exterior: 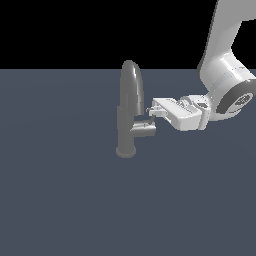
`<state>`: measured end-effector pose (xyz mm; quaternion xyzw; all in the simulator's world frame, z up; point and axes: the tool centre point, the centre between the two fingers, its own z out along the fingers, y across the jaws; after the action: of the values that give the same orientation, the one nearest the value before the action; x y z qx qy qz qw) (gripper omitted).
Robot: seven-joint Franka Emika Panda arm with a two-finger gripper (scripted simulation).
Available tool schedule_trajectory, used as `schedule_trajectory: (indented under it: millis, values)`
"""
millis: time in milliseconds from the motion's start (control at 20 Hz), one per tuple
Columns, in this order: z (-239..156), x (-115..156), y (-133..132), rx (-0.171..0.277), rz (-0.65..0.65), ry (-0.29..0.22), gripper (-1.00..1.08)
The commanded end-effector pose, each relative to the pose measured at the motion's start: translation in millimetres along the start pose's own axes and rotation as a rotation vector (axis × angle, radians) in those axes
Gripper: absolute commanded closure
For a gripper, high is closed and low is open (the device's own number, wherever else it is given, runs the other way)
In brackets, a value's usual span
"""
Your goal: Turn on the faucet by rotating a designated handle.
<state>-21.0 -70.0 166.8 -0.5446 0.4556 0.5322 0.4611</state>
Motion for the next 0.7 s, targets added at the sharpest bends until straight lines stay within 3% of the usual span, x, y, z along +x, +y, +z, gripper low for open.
schedule_trajectory:
  millis: [0, 350, 450, 650]
  values:
    - [-0.8, 9.4, 14.7, -0.001, 0.015, -0.006, 1.08]
    - [-1.5, 23.6, 42.1, -0.002, 0.018, -0.008, 1.08]
    - [0.6, 13.8, 29.8, -0.005, -0.006, -0.001, 1.08]
    - [-0.1, 39.5, 39.7, -0.004, 0.003, -0.004, 1.08]
